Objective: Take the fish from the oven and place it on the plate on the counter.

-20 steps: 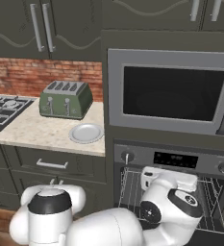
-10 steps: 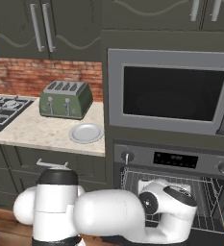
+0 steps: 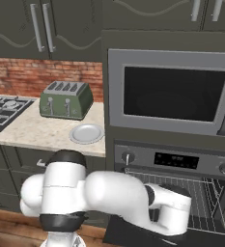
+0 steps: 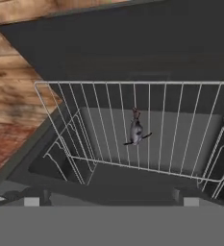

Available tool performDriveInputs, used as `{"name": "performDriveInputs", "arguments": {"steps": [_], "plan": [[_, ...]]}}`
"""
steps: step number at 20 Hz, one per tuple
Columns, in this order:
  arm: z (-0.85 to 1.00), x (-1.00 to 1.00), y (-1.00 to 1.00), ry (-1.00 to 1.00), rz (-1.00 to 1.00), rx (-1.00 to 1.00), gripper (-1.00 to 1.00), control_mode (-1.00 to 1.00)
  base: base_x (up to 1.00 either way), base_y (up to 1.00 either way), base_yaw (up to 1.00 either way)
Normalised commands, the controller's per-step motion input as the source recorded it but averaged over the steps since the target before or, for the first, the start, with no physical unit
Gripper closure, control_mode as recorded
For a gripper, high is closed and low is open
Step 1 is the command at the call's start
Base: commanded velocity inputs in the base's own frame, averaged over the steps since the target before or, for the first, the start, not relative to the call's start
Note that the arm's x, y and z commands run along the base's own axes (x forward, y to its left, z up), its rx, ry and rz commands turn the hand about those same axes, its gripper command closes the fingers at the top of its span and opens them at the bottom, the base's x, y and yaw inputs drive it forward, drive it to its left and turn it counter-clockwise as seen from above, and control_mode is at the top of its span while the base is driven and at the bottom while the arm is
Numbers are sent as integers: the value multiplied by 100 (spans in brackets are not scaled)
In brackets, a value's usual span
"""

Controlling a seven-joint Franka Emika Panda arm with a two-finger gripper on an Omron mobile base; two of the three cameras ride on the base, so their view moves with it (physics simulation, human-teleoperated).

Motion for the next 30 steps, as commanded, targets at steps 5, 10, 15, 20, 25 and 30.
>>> {"name": "performDriveInputs", "arguments": {"steps": [5, 10, 15, 20, 25, 30], "plan": [[-18, 0, 0, 25, 0, 0, -100, -100, 0, 0, 0], [-2, 0, -2, 17, 0, 0, -100, -100, 0, 0, 0], [-17, 0, 0, 13, 0, 0, -100, -100, 0, 0, 0], [-24, 0, -1, 13, 0, 11, -100, -100, 0, 0, 0], [-10, 0, -28, 1, 3, 21, -100, -100, 0, 0, 0], [-2, 0, -35, 0, 4, 22, -100, -100, 0, 0, 0]]}}
